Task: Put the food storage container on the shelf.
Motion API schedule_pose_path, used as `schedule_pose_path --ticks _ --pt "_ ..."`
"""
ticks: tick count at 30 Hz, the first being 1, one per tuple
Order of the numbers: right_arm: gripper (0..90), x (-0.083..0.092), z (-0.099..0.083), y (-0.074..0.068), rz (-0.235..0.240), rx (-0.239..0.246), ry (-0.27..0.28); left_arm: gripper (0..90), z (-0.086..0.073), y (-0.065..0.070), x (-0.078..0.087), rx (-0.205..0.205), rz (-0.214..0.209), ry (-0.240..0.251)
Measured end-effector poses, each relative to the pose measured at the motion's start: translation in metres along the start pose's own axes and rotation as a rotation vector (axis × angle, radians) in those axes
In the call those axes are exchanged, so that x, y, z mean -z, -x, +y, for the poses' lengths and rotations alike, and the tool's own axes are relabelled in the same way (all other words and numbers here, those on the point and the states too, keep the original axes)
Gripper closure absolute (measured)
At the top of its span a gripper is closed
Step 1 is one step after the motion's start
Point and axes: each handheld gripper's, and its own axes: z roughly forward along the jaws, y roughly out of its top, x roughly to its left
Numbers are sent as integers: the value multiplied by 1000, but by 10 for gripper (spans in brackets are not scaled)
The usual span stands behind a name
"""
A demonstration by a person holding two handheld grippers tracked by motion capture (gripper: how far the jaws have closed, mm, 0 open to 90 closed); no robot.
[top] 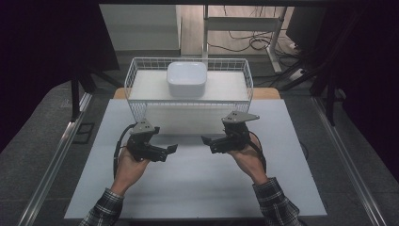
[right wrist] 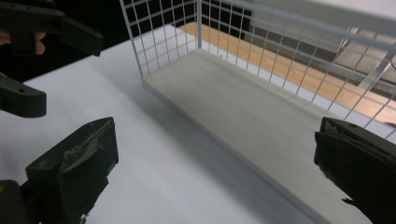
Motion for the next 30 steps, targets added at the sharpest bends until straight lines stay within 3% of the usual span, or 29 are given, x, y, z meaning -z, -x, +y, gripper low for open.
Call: schedule_pose_path --ticks 13,20,30 --pt "0 9 -21 -8 -7 19 -8 16 -27 4 -1 43 -24 -22" --pt "0 11 -29 -10 4 16 -12 17 -35 11 -4 18 -14 -38" --pt "0 15 -44 -14 -2 1 -32 27 -49 17 1 30 -21 -30"
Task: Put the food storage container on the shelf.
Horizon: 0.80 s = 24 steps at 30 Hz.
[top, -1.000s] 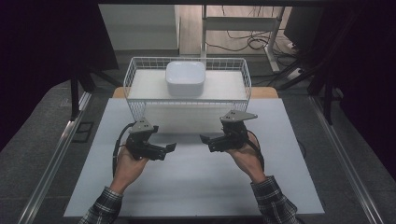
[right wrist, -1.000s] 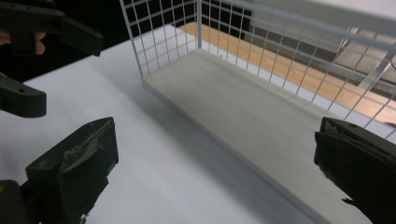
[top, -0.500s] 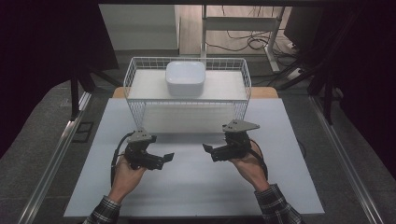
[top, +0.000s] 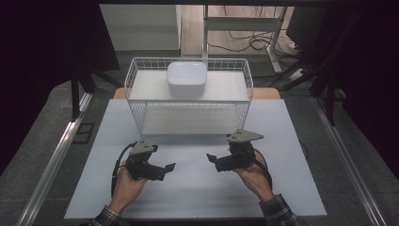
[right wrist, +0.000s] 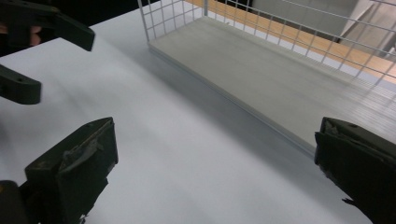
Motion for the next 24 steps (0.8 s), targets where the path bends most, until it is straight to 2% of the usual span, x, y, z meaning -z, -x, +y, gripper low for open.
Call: schedule_pose_path --ticks 7,16,24 --pt "0 5 -6 -2 -22 2 0 31 -9 3 4 -1 6 -1" --pt "0 13 -17 -4 -31 11 -3 33 -22 2 11 22 14 -4" --pt "0 23 -27 -2 -48 10 -8 33 -33 2 19 15 30 -4"
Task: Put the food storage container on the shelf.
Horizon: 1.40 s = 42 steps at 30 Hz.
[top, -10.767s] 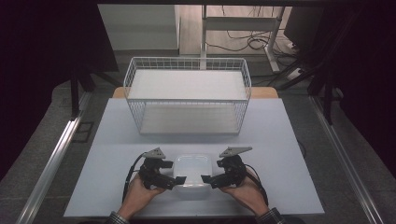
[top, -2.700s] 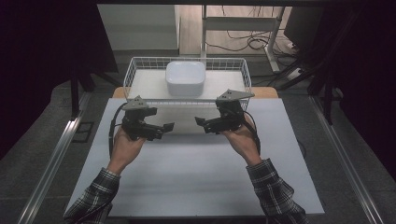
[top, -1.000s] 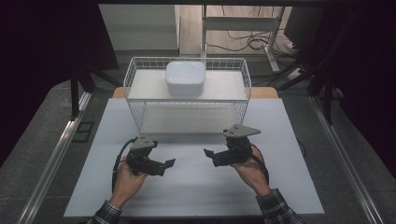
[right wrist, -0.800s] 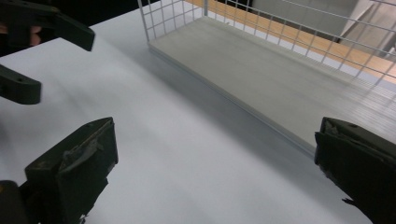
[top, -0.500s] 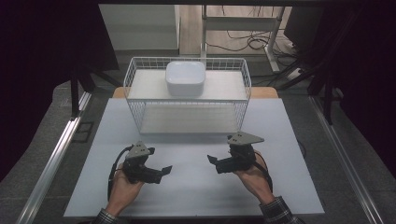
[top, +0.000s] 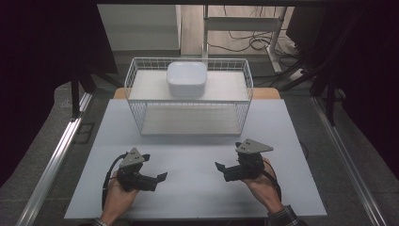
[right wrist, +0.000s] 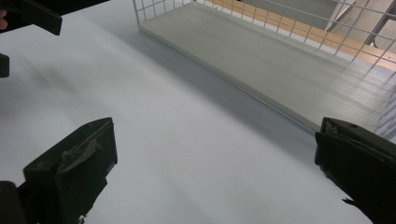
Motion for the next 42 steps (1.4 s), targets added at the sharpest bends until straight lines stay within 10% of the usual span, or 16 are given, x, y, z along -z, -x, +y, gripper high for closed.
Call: schedule_pose_path --ticks 42 --pt "0 24 -64 2 -76 12 -109 16 -52 -8 21 26 89 -71"
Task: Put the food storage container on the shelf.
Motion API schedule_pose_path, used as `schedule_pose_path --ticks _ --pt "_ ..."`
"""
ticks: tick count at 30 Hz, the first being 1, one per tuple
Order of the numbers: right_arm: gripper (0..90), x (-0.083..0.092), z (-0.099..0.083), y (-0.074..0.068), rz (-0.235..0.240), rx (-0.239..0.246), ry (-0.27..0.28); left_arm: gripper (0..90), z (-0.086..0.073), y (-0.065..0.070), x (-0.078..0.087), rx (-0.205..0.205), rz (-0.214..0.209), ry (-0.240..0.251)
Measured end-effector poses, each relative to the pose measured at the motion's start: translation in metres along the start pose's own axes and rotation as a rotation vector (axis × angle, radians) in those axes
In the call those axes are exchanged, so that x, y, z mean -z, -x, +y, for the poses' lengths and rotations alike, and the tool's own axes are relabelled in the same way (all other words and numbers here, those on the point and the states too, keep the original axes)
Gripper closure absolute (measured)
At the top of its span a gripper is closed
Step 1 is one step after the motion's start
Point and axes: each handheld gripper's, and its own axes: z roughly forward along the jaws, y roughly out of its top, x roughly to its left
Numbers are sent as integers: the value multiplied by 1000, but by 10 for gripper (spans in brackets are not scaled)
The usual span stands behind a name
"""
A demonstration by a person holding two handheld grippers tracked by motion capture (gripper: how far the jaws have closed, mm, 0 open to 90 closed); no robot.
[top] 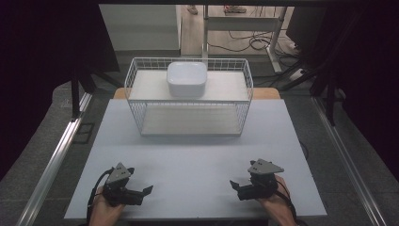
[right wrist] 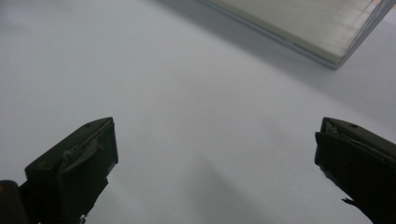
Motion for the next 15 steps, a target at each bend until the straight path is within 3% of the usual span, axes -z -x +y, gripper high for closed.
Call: schedule_pose_path --ticks 10,15 --pt "0 -10 -14 2 9 -5 -88 6 -6 -3 -12 19 -20 -97" --pt "0 -14 -16 3 7 -9 -123 5 -5 -2 -14 13 -13 -104"
